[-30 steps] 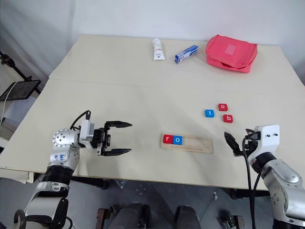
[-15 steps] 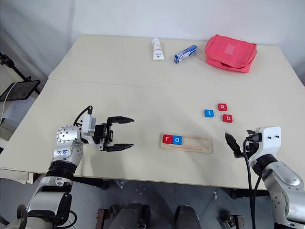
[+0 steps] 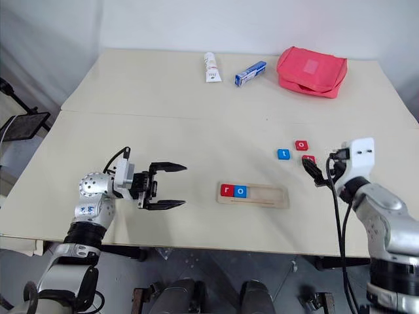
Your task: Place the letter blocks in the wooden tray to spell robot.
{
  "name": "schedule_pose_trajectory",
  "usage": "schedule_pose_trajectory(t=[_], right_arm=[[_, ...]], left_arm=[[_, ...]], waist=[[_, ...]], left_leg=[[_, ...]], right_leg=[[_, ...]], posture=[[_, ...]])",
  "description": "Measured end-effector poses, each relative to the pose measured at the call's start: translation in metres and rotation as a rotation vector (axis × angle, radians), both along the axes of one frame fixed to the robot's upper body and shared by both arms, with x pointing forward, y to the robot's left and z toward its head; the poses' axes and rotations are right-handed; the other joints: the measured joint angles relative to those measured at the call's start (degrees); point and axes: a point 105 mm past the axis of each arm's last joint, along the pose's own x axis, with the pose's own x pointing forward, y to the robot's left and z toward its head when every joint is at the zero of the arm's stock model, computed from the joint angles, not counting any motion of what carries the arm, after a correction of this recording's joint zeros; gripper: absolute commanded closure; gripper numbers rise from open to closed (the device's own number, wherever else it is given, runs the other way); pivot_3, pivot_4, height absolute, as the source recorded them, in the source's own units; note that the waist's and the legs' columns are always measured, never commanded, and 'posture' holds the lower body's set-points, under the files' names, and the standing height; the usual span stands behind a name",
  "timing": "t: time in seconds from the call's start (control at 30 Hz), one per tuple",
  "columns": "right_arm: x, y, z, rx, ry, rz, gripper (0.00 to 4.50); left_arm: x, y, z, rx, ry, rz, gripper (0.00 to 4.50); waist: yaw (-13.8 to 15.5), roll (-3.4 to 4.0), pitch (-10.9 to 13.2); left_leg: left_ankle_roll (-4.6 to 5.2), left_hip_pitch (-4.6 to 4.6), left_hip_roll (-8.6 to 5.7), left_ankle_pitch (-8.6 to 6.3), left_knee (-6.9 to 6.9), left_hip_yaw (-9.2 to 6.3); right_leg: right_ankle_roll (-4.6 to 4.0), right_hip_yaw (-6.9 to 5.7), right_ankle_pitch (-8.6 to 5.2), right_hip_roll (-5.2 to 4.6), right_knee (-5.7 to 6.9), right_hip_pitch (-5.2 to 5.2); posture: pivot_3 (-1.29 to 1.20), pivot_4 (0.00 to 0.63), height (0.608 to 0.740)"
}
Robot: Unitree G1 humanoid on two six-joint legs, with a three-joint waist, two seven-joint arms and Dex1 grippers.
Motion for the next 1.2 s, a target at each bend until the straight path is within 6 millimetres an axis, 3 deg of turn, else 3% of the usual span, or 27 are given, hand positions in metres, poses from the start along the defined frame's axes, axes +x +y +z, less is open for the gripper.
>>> schedule_pose_trajectory(t=[0.33,0.6,0.73,0.93,1.1,1.2], right_arm=[[0.031,-0.007,-0.037,-0.002,0.129,-0.053,0.00],[0.036,-0.003,-0.040,-0.007,0.102,-0.051,0.00],[0.037,-0.003,-0.041,-0.004,0.103,-0.073,0.87],[0.037,0.003,-0.042,0.003,0.099,-0.086,2.91],[0.031,0.004,-0.041,-0.003,0.083,-0.112,3.03],[0.017,0.000,-0.040,-0.002,0.077,-0.147,3.03]], left_arm=[[-0.010,-0.001,-0.004,0.006,-0.005,-0.008,0.02],[-0.010,-0.001,-0.004,0.000,-0.005,0.009,0.02],[-0.010,-0.001,-0.004,-0.002,-0.006,0.013,0.00],[-0.010,-0.001,-0.004,-0.003,-0.006,0.013,0.00],[-0.010,0.000,-0.007,0.001,0.008,0.005,0.00],[-0.009,0.000,-0.008,0.009,0.017,-0.006,0.00]], waist=[[-0.20,0.00,0.00],[-0.20,0.00,0.00],[-0.20,0.00,0.00],[-0.14,0.00,0.00],[-0.03,0.00,0.00],[0.17,0.00,0.00]], left_leg=[[0.00,-0.04,0.01,0.00,-0.01,-0.02],[0.00,-0.03,0.01,0.00,0.01,-0.02],[0.00,-0.02,0.02,0.00,0.01,-0.02],[0.00,-0.02,0.02,0.00,0.02,-0.04],[0.00,-0.03,0.00,0.00,0.00,-0.05],[0.00,-0.05,-0.02,0.00,-0.02,-0.09]], right_leg=[[0.00,-0.03,0.00,-0.03,0.00,-0.03],[0.00,-0.01,0.00,-0.03,0.00,-0.01],[0.00,-0.01,0.00,-0.02,0.00,0.00],[0.00,-0.01,0.00,-0.02,0.00,0.01],[0.00,0.00,0.00,-0.03,0.00,0.00],[0.00,0.00,0.00,-0.03,0.00,-0.01]], posture=[[0.00,0.150,0.740],[0.00,0.150,0.740],[0.00,0.150,0.740],[0.00,0.150,0.740],[0.00,0.150,0.740],[0.00,0.150,0.740]])
